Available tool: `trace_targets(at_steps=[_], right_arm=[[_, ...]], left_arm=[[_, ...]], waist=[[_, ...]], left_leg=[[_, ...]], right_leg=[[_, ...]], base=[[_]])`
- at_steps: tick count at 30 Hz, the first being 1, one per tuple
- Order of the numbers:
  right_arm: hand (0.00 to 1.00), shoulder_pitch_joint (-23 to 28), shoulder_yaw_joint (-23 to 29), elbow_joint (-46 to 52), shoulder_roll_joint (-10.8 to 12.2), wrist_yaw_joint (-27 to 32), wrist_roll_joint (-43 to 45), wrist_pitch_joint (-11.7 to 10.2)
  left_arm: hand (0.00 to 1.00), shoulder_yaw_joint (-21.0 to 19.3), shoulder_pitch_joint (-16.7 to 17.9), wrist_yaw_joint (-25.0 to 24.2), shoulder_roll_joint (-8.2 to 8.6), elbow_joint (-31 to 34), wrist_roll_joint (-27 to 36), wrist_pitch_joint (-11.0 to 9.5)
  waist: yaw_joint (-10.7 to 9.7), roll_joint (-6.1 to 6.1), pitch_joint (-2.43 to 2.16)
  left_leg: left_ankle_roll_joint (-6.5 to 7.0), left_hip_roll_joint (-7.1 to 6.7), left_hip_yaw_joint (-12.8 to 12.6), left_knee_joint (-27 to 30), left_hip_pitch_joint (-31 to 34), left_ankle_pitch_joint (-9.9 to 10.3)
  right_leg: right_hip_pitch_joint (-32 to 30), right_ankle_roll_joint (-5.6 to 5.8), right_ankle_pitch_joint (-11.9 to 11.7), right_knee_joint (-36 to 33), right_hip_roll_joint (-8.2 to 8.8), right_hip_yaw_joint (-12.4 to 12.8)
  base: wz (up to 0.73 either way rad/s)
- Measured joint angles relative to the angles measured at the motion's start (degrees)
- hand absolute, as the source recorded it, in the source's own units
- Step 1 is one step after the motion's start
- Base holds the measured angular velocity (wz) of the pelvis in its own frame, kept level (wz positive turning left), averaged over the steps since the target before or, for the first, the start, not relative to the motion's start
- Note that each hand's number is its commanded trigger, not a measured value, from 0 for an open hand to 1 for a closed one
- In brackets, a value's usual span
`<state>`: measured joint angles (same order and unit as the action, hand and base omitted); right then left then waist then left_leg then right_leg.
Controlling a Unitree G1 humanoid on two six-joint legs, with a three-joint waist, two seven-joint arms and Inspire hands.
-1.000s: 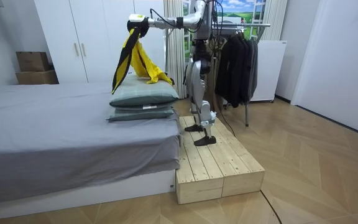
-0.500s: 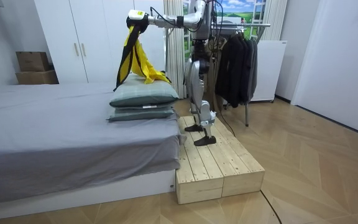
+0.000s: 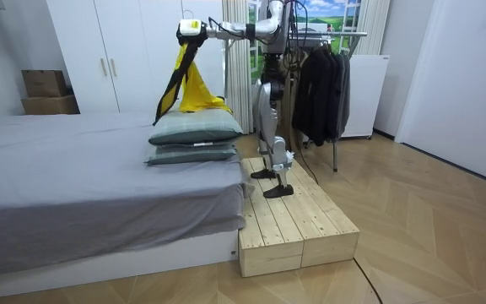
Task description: Hang clothes
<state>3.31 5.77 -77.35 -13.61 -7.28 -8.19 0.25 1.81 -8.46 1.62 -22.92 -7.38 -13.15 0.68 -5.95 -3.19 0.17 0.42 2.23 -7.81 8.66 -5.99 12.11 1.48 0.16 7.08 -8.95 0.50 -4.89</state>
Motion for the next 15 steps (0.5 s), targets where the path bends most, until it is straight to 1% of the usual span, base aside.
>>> trace_targets(at_steps=[1,5,7,8,10,12,13,14,15], right_arm=[[0.0,-0.47,0.15,0.02,-0.25,1.41,2.68,0.0],[0.0,-1.61,1.39,0.53,-1.62,5.45,11.33,0.01],[0.0,-0.48,2.52,5.0,-2.25,9.08,17.21,0.19],[0.0,-0.19,2.52,6.54,-2.41,9.94,18.58,0.46],[0.0,0.9,3.19,13.02,-2.79,12.01,23.15,1.12],[0.0,1.23,5.77,22.25,-2.87,14.01,29.35,1.1],[0.0,1.2,6.45,24.77,-2.89,14.51,30.98,1.07],[0.0,1.03,7.3,29.45,-2.98,15.92,33.77,0.93],[0.0,0.98,7.79,32.49,-3.21,17.83,35.94,0.18]], left_arm=[[1.0,-0.01,0.0,0.0,0.0,0.0,0.01,0.38],[1.0,-0.04,0.0,0.01,0.0,-0.01,0.02,1.17],[1.0,-0.22,0.0,0.15,-0.01,-0.03,0.06,1.5],[1.0,-0.23,0.0,0.18,-0.02,-0.04,0.01,1.63],[1.0,-0.25,0.02,0.18,-0.03,-0.07,-0.04,2.01],[1.0,-0.54,0.26,0.18,-0.03,0.07,0.08,2.05],[1.0,-0.71,0.37,0.18,-0.03,0.3,0.05,2.07],[1.0,-1.28,0.89,0.18,-0.02,1.12,-0.07,2.09],[1.0,-1.6,1.24,0.18,-0.02,1.72,-0.11,2.09]], waist=[[0.0,0.13,-0.08],[-0.21,0.38,-0.14],[-0.21,0.52,-0.16],[-0.14,0.53,-0.16],[-0.1,0.65,-0.13],[-0.23,0.94,-0.17],[-0.19,1.03,-0.18],[-0.23,1.26,-0.22],[-0.42,1.64,-0.48]], left_leg=[[0.0,0.0,0.0,0.09,0.41,0.0],[0.01,-0.06,0.07,0.53,0.4,0.0],[0.01,-0.13,0.17,0.57,0.39,0.0],[0.01,-0.14,0.04,0.57,0.39,0.0],[0.01,-0.15,-0.07,0.58,0.31,-0.01],[0.01,-0.18,-0.33,0.7,0.31,-0.01],[0.01,-0.18,-0.56,0.71,0.33,-0.01],[0.01,-0.19,-0.75,0.76,0.36,-0.02],[0.0,-0.16,-0.74,0.86,0.34,-0.03]], right_leg=[[-0.42,0.01,0.01,-0.25,0.02,0.1],[-0.49,0.08,0.21,-0.68,0.19,-0.3],[-0.49,0.13,0.34,-0.74,0.24,-0.26],[-0.51,0.13,0.34,-0.75,0.24,-0.21],[-0.52,0.12,0.34,-0.84,0.24,-0.04],[-0.82,0.09,0.43,-1.29,0.26,0.2],[-1.22,0.07,0.57,-1.82,0.31,0.26],[-1.52,0.06,0.64,-2.16,0.34,0.37],[-1.38,0.05,0.64,-2.05,0.32,0.34]], base=[[0.0],[0.01],[0.0],[-0.03],[-0.05],[-0.06],[-0.09],[-0.07],[0.0]])
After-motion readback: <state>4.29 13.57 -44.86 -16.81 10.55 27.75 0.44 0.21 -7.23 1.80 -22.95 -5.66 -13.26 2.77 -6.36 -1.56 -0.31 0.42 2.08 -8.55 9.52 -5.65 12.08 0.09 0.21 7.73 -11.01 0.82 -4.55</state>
